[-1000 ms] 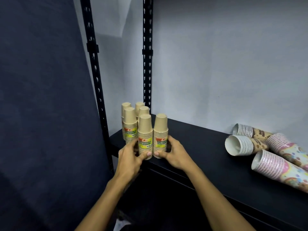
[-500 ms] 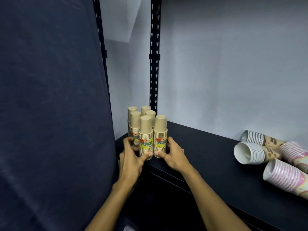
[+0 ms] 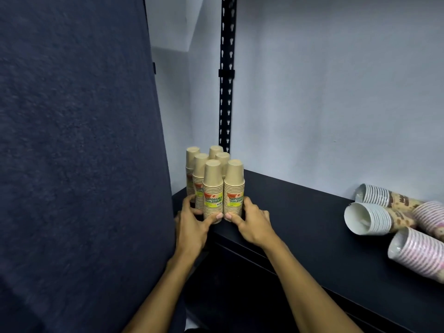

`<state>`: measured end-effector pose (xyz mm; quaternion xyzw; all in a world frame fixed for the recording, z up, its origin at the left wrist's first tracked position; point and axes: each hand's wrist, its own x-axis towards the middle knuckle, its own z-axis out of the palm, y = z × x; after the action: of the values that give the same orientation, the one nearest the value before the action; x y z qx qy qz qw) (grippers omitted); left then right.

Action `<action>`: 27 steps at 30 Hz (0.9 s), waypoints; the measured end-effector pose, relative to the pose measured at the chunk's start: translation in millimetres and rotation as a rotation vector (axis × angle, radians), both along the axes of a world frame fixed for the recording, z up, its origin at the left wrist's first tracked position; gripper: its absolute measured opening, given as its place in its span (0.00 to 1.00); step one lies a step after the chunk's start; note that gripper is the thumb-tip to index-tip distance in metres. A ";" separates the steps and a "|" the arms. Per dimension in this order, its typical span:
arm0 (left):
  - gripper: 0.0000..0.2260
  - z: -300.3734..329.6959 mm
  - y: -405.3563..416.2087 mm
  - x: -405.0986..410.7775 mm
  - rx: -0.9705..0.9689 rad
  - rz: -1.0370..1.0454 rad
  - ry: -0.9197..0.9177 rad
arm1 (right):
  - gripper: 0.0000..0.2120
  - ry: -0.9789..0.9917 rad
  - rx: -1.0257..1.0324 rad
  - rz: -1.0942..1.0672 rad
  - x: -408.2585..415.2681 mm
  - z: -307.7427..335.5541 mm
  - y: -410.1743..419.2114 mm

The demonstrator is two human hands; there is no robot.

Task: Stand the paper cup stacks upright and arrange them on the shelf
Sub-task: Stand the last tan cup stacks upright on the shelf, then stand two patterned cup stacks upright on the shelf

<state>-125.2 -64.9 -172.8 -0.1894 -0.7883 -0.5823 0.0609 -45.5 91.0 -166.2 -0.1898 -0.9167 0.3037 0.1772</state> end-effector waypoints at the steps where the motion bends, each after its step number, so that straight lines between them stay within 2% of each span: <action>1: 0.40 -1.0 -0.6 0.2 -0.006 0.002 -0.001 | 0.25 -0.008 -0.001 -0.002 0.7 1.0 -0.7; 5: 0.39 -6.3 -6.5 7.8 -0.032 -0.022 -0.014 | 0.28 -0.052 0.031 -0.003 6.5 5.3 -3.0; 8: 0.41 -6.6 -13.8 14.6 -0.069 -0.038 -0.020 | 0.29 -0.079 0.129 -0.022 12.5 6.5 -6.6; 12: 0.41 -8.7 -24.3 20.2 -0.150 -0.007 0.032 | 0.31 -0.207 0.285 -0.083 30.1 5.7 -12.8; 19: 0.26 -13.2 -19.3 54.0 -0.280 0.054 0.253 | 0.31 -0.272 0.320 -0.111 93.6 8.1 6.0; 22: 0.19 -15.6 -5.8 75.4 -0.297 -0.059 0.354 | 0.32 -0.280 0.312 -0.150 126.1 7.9 19.4; 24: 0.16 -15.5 6.0 87.3 -0.329 -0.215 0.423 | 0.31 -0.282 0.304 -0.187 147.8 7.2 28.3; 27: 0.17 -8.0 27.6 101.3 -0.445 -0.441 0.501 | 0.30 -0.279 0.297 -0.241 180.0 6.8 39.2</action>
<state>-23.8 -37.3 -180.8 -0.4987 -0.7964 -0.3321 0.0821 134.5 130.2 -159.4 -0.3098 -0.9376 0.1128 0.1101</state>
